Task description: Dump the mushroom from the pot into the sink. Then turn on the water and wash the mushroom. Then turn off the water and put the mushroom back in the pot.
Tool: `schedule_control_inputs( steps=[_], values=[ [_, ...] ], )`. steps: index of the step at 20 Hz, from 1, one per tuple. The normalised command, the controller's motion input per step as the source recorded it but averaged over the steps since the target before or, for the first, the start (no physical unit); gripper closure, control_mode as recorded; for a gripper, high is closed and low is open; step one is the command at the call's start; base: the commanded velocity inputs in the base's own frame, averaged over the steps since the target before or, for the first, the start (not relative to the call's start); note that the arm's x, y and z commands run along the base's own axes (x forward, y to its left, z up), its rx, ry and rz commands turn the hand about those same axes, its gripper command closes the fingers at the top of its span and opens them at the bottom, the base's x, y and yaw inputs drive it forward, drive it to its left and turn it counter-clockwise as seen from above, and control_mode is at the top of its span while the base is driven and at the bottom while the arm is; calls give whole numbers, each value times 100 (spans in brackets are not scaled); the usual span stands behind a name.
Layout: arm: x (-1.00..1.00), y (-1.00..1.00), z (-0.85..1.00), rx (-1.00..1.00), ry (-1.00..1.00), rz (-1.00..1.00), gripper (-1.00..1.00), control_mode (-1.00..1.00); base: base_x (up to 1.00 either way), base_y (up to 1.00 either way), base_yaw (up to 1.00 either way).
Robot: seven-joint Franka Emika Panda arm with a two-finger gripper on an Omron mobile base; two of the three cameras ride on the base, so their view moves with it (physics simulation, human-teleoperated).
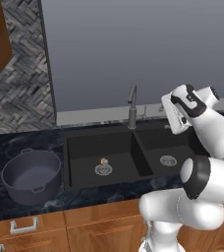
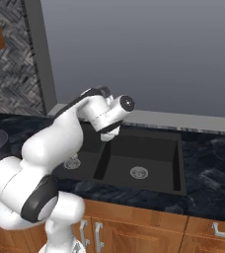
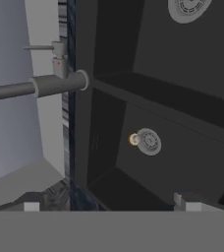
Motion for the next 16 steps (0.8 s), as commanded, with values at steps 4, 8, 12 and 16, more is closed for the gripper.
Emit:
schedule_control_inputs(
  steps=[4,8,12,16],
  values=[
    [36,0,-15,-7,0,0,-100,-100,0,0,0],
    [35,0,-13,-5,0,0,-100,-100,0,0,0],
    [32,0,-15,-1,1,0,-100,-100,0,0,0],
    [24,0,-16,0,2,0,-100,-100,0,0,0]
  ],
)
